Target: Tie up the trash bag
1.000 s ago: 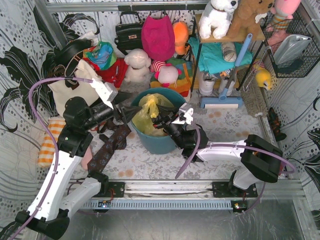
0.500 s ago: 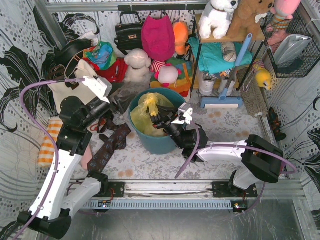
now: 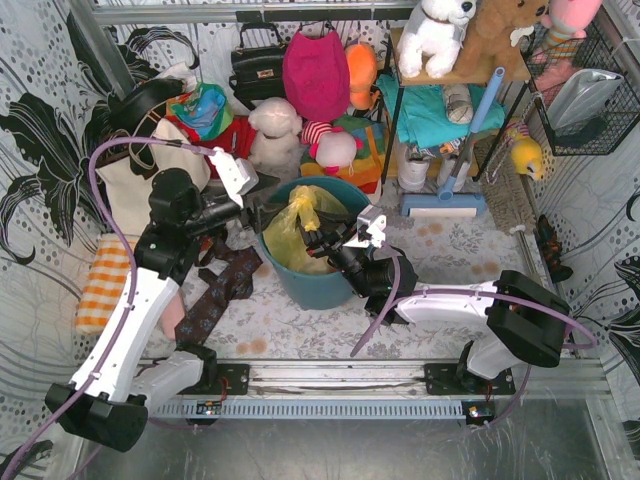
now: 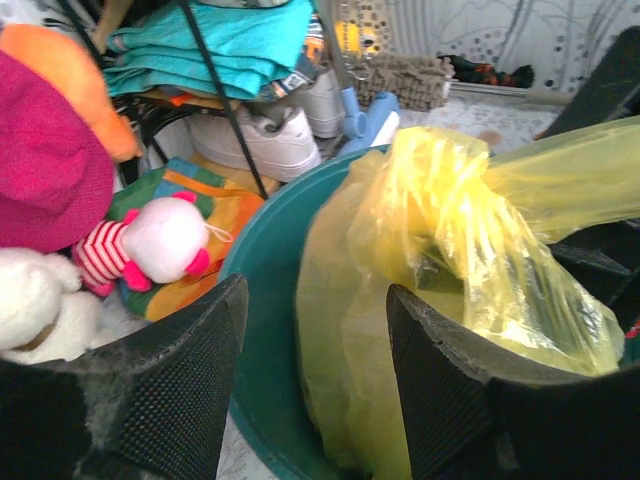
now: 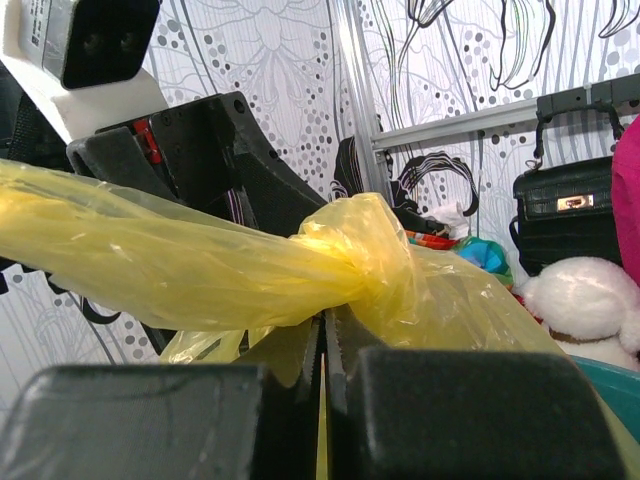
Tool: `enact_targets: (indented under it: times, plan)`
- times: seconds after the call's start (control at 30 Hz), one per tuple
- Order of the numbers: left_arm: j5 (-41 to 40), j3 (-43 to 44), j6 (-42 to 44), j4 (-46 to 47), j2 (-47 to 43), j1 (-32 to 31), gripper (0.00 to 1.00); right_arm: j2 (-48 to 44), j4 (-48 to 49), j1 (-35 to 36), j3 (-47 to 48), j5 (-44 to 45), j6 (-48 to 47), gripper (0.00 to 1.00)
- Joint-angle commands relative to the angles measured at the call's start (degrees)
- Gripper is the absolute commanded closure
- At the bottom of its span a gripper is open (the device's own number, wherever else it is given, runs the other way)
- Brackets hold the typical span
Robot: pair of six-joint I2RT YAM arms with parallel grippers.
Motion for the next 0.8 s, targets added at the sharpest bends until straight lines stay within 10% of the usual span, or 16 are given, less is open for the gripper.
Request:
enact_targets:
  times: [0.0, 0.17, 0.4, 0.77]
  plan:
    - [7.8, 2.1, 1.6, 1.0, 1.6, 0.5, 0.35, -1.3, 0.9, 0.3, 0.0, 0.2, 0.3, 1.00]
    - [14.1, 3.2, 1.0, -0.6, 2.3, 0.6, 0.47, -0.9, 0.7, 0.3, 0.2, 0.9, 0.3, 1.00]
    - [15.9, 4.1, -0.4, -2.4, 0.3, 0.6, 1.00, -0.7, 0.3, 0.2, 0.5, 2.3, -0.1, 1.00]
    - [18.2, -0.9, -7.9, -1.1, -6.4, 0.5, 1.00, 0.6, 1.4, 0.3, 1.4, 4.2, -1.7, 1.00]
